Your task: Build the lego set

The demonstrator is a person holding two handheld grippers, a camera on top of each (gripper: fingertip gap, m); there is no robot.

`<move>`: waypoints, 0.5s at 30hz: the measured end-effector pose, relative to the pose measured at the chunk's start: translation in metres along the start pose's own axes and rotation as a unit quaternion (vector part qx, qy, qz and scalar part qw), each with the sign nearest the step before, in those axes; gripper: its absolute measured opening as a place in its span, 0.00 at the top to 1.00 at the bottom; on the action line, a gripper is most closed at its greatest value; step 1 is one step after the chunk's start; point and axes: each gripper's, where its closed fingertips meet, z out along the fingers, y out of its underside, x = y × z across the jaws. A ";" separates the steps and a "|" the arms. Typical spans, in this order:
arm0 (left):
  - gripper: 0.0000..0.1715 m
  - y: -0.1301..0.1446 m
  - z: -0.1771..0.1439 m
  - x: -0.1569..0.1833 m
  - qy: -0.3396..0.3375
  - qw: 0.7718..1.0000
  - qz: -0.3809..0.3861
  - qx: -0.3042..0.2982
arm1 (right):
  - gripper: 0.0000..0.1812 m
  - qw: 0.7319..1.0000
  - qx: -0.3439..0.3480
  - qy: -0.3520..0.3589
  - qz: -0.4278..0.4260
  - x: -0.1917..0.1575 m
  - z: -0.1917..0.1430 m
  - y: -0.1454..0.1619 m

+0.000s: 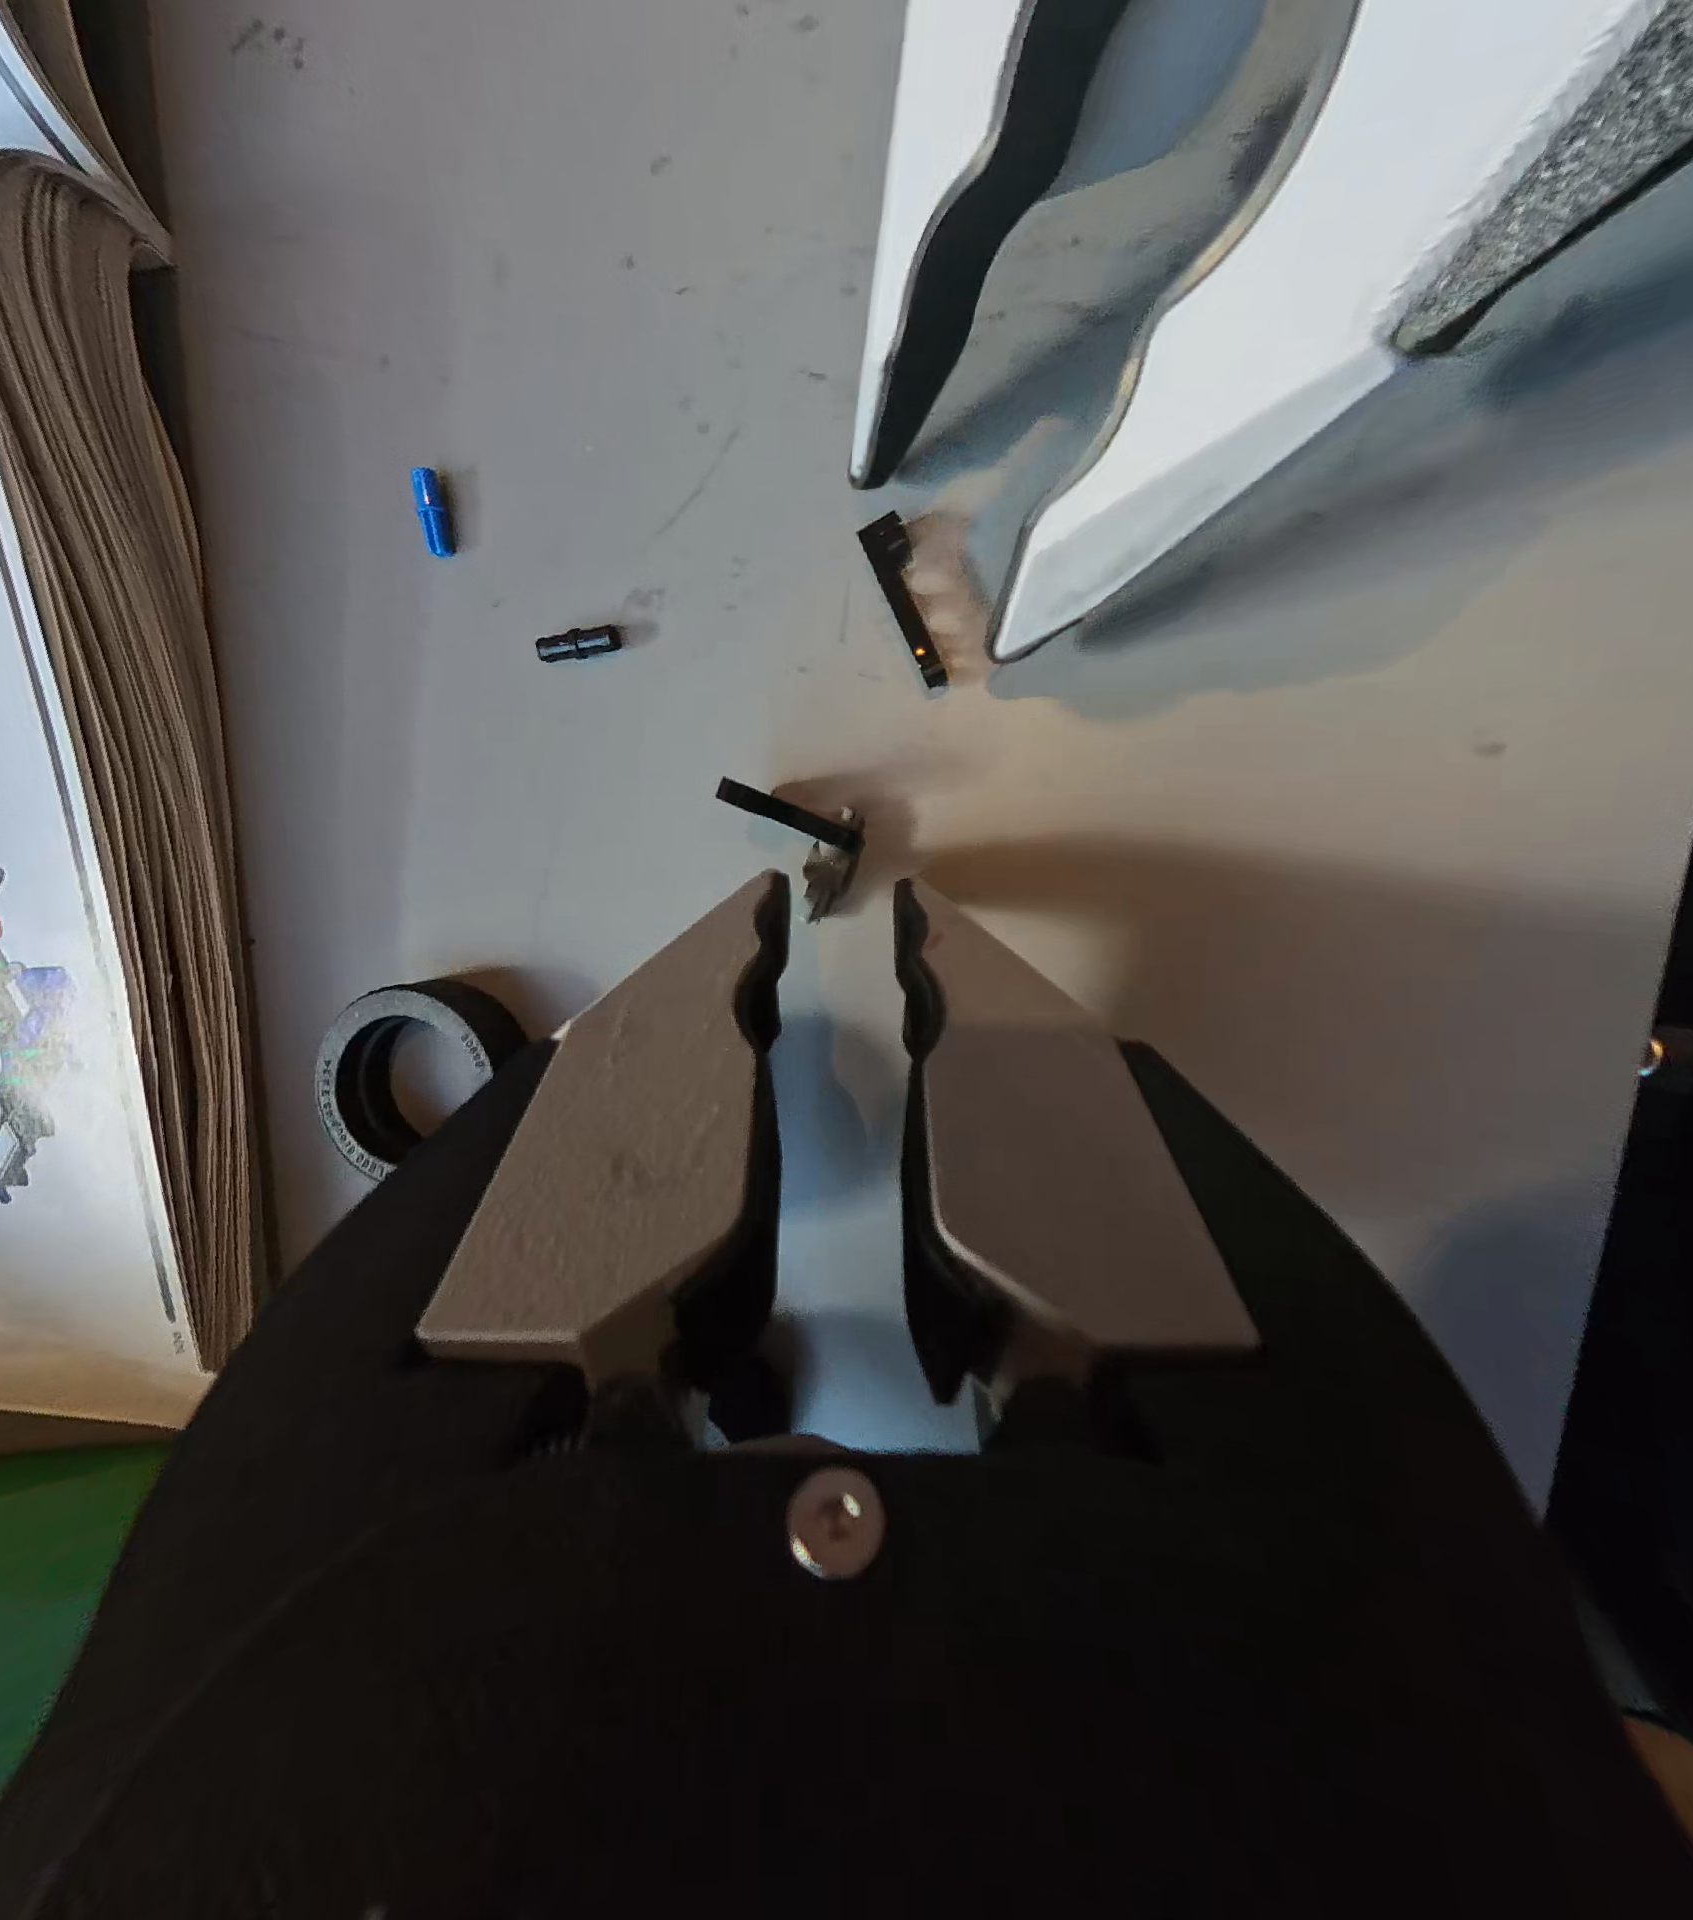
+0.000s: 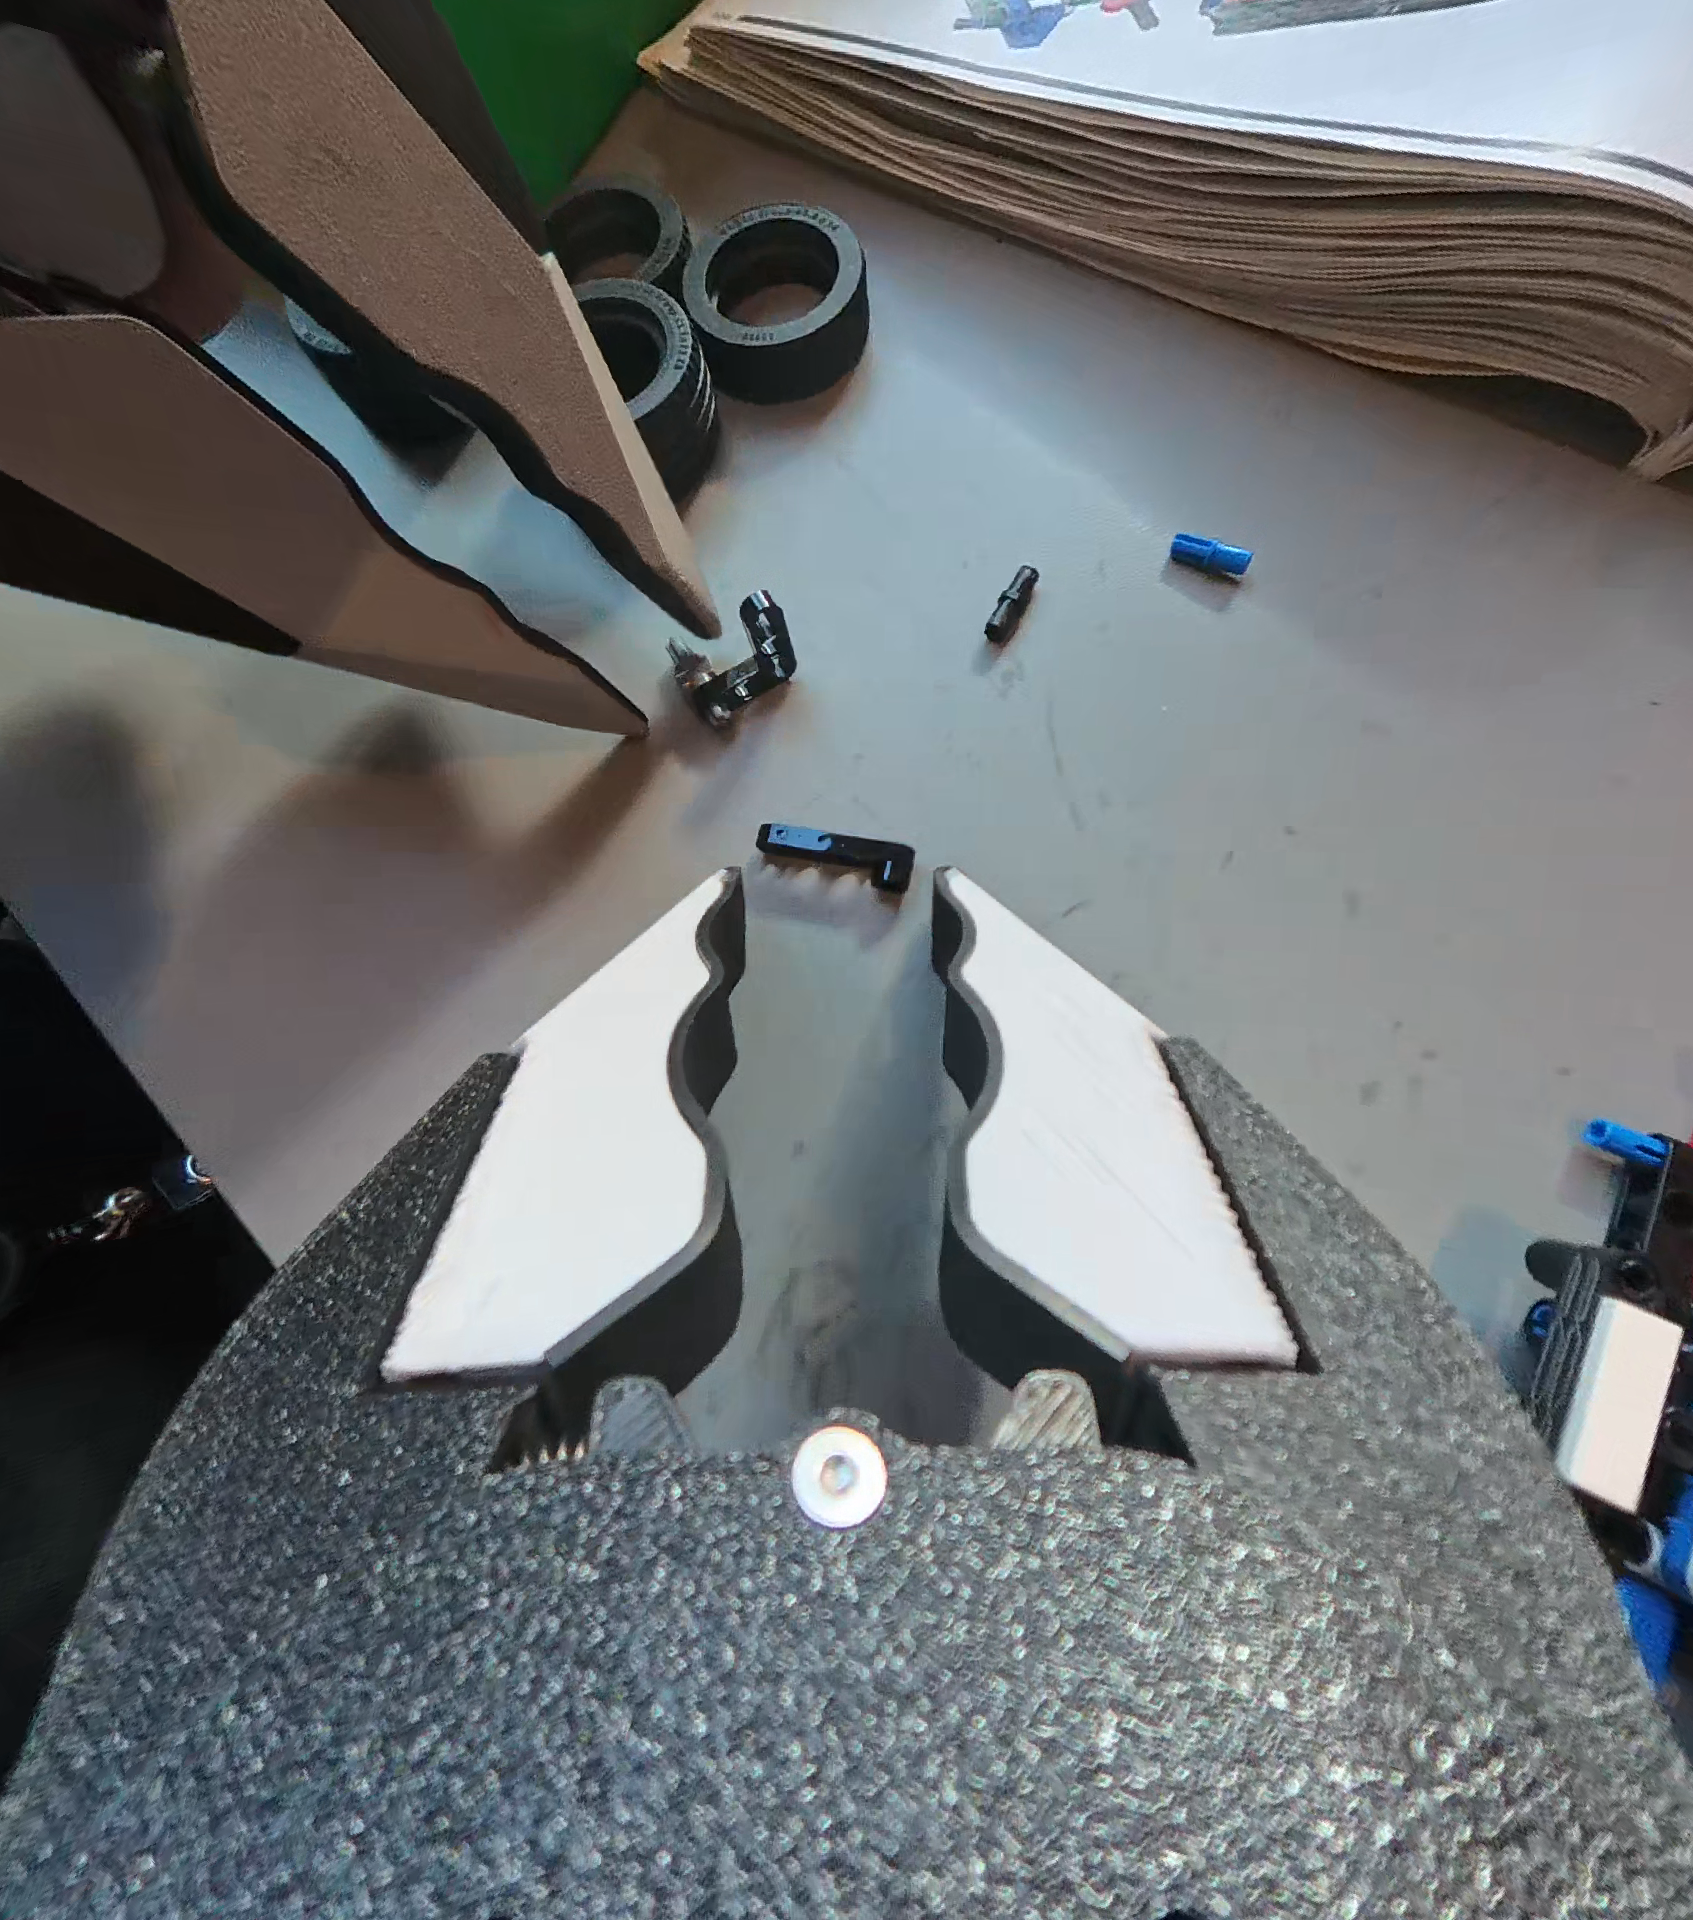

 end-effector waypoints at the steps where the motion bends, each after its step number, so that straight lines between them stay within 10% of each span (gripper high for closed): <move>1: 0.91 0.000 0.000 0.000 0.003 1.000 -0.002 0.002 | 0.79 1.000 -0.002 -0.001 0.000 0.000 0.002 -0.001; 15: 0.90 0.000 0.001 0.001 0.037 0.999 -0.020 0.009 | 0.82 0.999 -0.013 -0.009 -0.042 0.000 0.007 -0.003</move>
